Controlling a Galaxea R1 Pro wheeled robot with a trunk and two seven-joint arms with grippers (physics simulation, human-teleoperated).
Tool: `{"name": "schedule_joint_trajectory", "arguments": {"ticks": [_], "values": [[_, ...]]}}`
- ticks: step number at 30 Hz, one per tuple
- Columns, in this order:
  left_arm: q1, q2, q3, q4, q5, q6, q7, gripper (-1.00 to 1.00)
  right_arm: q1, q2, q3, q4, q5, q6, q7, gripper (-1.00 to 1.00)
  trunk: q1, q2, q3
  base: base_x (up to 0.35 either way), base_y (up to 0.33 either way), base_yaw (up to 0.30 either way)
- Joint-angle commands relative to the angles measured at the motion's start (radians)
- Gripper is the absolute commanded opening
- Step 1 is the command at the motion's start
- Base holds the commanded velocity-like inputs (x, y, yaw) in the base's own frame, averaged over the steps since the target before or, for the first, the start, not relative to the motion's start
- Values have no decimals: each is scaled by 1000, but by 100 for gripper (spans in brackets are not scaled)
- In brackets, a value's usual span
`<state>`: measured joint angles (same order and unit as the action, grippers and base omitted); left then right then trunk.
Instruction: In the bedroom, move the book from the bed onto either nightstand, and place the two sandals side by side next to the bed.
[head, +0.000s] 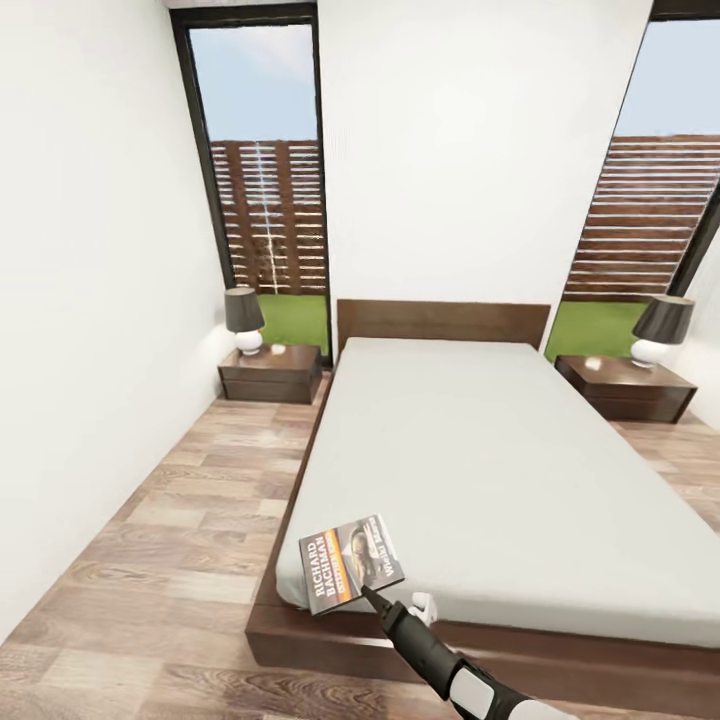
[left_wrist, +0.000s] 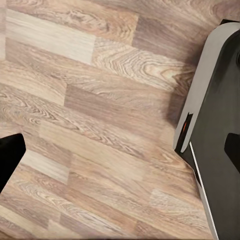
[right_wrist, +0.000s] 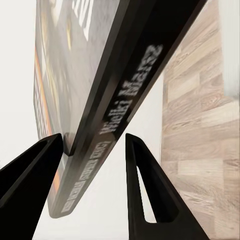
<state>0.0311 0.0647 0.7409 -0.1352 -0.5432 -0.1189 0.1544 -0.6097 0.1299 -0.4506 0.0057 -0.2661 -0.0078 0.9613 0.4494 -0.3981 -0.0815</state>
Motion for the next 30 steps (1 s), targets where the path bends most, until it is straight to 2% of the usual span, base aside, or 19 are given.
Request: {"name": "schedule_joint_trajectory", "arguments": {"ticks": [1, 30], "values": [[0, 0, 8, 0, -11, -4, 2, 100, -1, 0, 4, 0, -8, -1, 2, -100, 1, -2, -2, 0, 8, 265], [0, 0, 8, 0, -11, -4, 2, 100, -1, 2, 12, 6, -8, -34, 2, -100, 1, -2, -2, 0, 25, 265]]}}
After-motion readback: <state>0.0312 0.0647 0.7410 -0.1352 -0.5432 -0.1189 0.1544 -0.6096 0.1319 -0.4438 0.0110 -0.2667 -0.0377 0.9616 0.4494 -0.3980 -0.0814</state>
